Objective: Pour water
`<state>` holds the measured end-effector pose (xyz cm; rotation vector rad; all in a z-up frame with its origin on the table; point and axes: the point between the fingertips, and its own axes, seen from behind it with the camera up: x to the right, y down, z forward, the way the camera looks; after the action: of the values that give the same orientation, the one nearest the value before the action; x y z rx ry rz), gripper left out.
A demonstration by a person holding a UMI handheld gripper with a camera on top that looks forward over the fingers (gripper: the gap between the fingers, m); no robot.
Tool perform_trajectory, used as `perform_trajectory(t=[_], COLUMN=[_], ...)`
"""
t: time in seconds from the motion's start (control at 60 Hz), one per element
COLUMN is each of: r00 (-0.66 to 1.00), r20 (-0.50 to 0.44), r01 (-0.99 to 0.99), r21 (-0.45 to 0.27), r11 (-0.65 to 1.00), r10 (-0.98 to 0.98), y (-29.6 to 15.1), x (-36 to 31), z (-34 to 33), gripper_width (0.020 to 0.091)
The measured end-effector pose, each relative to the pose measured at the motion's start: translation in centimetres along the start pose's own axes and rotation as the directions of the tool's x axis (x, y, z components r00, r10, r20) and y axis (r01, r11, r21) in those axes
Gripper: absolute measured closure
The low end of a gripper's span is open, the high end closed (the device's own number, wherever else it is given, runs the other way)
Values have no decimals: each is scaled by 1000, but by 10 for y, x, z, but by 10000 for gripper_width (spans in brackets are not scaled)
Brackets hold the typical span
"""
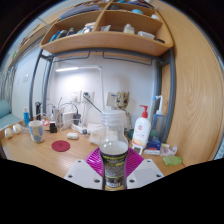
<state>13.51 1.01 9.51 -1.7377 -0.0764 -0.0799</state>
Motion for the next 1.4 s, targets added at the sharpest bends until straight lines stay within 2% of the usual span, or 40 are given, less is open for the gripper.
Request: perform_trajectory(t=[0.1,0.2,0.317,0.417,0.65,0.917,1.25,1.333,1.4], r00=[974,882,672,494,63,-358,-453,-382,-219], r20=[-44,-54,-68,-71,-152,-227,-249,-237,-188], r01=[223,470,740,869,992,923,878,911,965], r21=[10,10,30,66,116,64,41,66,105], r11=[975,883,672,490,46,-381,-477,-408,-242], r10=[-223,-468,-737,-867,-986,-906,-856,-893,-957], y=[-17,-27,-45,-60,-96,-102,-99,-99,-98], x=[-7,-30,-73,-117,-203,-254,-271,-270,-265], z=[10,31,59,78,116,134,137,135,133], gripper_width=[869,868,868,864,867,854,851,852,851])
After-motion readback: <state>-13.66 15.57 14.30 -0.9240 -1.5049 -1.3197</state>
